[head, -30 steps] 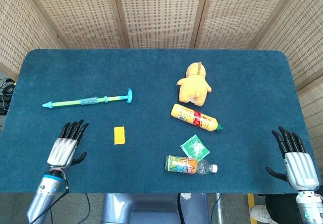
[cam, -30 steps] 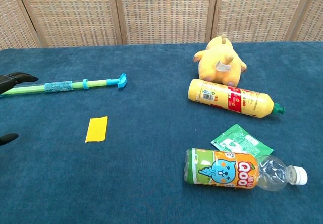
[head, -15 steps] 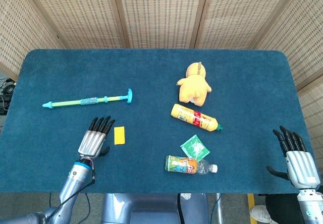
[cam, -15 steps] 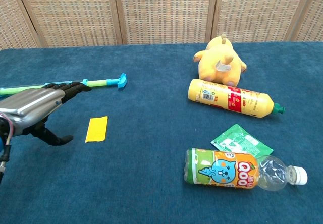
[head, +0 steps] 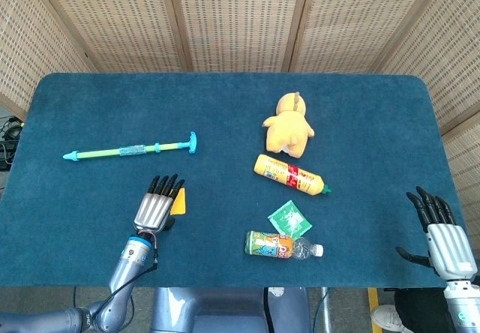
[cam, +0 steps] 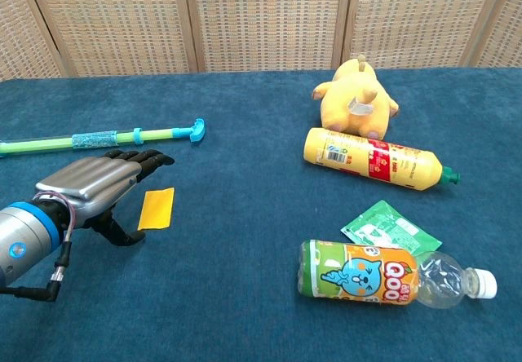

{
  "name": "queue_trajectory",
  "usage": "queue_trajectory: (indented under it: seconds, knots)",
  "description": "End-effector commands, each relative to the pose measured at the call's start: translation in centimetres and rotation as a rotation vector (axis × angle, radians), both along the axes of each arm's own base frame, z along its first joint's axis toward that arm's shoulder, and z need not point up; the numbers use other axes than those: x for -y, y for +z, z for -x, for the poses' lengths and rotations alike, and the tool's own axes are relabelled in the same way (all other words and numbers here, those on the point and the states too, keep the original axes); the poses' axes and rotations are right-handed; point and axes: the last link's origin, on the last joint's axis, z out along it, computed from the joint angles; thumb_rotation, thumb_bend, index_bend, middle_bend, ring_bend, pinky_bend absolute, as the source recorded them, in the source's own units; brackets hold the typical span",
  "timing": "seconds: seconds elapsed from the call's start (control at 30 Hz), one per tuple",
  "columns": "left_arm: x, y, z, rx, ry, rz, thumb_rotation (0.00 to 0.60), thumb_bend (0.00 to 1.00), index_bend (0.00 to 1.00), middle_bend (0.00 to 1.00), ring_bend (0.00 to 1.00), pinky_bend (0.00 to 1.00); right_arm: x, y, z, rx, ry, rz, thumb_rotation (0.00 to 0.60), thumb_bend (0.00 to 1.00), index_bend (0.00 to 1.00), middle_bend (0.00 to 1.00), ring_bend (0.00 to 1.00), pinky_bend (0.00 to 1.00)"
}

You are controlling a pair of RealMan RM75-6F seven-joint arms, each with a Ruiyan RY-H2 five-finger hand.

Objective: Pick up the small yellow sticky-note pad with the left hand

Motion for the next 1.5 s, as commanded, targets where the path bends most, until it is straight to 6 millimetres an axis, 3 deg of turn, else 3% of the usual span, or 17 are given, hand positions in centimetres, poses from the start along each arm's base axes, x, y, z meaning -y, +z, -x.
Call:
queue_trajectory:
  seconds: [0.03, 0.53, 0.7, 0.9, 1.1, 1.37, 1.5]
  knots:
    - [0.0, -0.3, -0.2, -0.004, -0.001, 0.002, 0.600, 0.32, 0.00, 0.00, 0.00, 0.00, -0.1, 0.0, 0.0, 0.002, 0.004, -0.007, 0.600, 0.00, 0.00, 0.00, 0.00, 0.00]
    - [-1.1, -1.6, -1.3, -0.055, -0.016, -0.011, 0.600, 0.34, 0.00, 0.00, 0.00, 0.00, -0.3, 0.4, 0.1, 0.040, 0.008, -0.012, 0.600, 0.00, 0.00, 0.00, 0.00, 0.00]
    - [-1.5, -1.6, -1.0, -0.077, -0.011, -0.029, 0.600, 0.60, 0.00, 0.00, 0.00, 0.00, -0.3, 0.6, 0.1, 0.045, 0.009, -0.009, 0.600, 0.00, 0.00, 0.00, 0.00, 0.00]
    - [-2.1, -0.8, -0.1, -0.056, 0.023, -0.051, 0.600, 0.72, 0.00, 0.00, 0.00, 0.00, -0.4, 0.4, 0.0, 0.041, 0.013, -0.018, 0.600, 0.00, 0.00, 0.00, 0.00, 0.00]
    - [-1.9, 0.0, 0.2, 0.003, 0.026, -0.045, 0.600, 0.76, 0.00, 0.00, 0.00, 0.00, -0.3, 0.3, -0.1, 0.036, 0.012, -0.020, 0.600, 0.00, 0.00, 0.00, 0.00, 0.00]
    - [-1.1, 0.6, -0.1, 0.051, 0.000, -0.026, 0.600, 0.74, 0.00, 0.00, 0.00, 0.00, -0.4, 0.2, -0.1, 0.033, 0.014, -0.021, 0.600, 0.00, 0.00, 0.00, 0.00, 0.00]
    - [-0.9, 0.7, -0.2, 0.060, -0.009, -0.020, 0.600, 0.51, 0.00, 0.00, 0.00, 0.00, -0.3, 0.2, -0.1, 0.032, 0.013, -0.021, 0.600, 0.00, 0.00, 0.00, 0.00, 0.00]
